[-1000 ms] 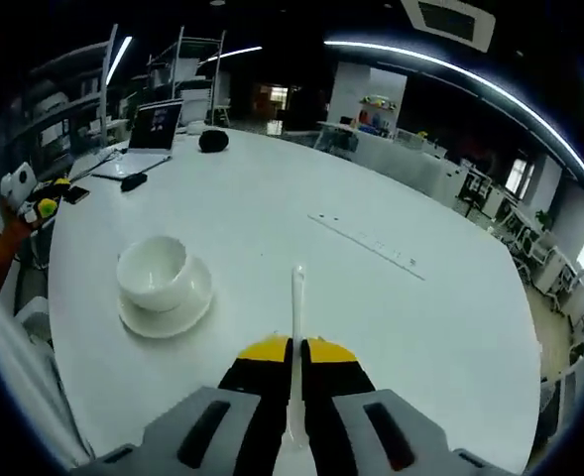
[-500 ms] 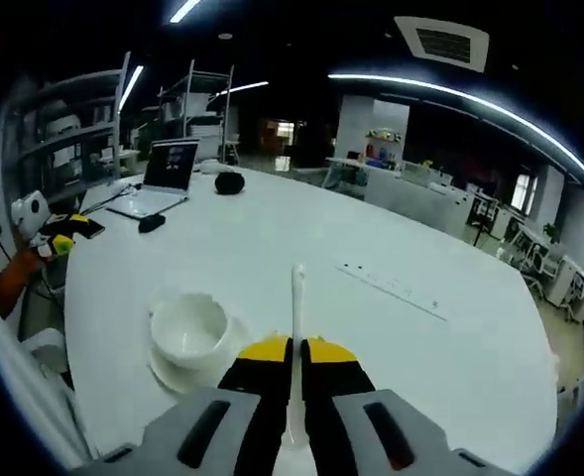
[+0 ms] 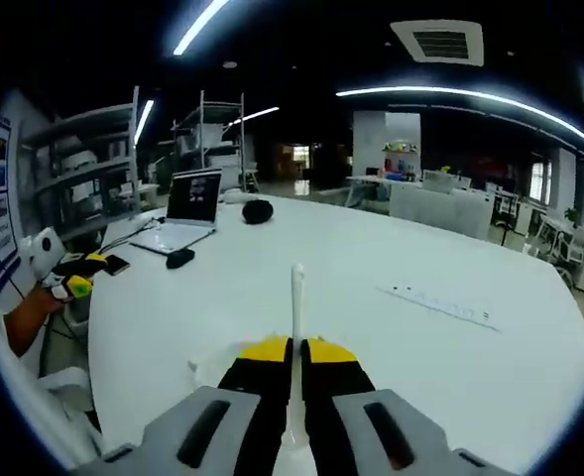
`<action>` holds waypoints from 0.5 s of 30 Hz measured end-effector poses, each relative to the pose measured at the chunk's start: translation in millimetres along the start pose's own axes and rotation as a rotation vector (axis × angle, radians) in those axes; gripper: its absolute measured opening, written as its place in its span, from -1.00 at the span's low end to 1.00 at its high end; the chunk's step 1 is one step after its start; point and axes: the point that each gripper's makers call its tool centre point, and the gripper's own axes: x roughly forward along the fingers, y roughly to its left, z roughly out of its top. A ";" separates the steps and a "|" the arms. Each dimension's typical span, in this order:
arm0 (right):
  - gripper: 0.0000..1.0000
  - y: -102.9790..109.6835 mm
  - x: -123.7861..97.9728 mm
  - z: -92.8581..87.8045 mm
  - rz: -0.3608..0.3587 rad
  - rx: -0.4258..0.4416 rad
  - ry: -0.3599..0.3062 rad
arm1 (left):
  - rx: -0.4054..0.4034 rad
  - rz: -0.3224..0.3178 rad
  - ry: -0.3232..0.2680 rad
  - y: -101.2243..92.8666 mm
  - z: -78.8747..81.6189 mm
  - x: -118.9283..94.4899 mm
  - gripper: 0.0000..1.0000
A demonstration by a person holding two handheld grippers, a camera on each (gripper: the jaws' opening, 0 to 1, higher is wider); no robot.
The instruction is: Tidy tabletop coffee trays, cups and spoons，present forward
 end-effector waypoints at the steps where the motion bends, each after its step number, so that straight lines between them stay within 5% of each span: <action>1: -0.90 4.1 3.2 1.4 0.006 0.006 -0.008 | 0.000 0.000 0.001 -0.1 -0.6 -0.2 -0.39; 15: -0.90 39.8 39.0 10.6 0.032 0.060 -0.081 | -0.011 -0.003 0.010 2.0 -2.9 -4.0 -0.40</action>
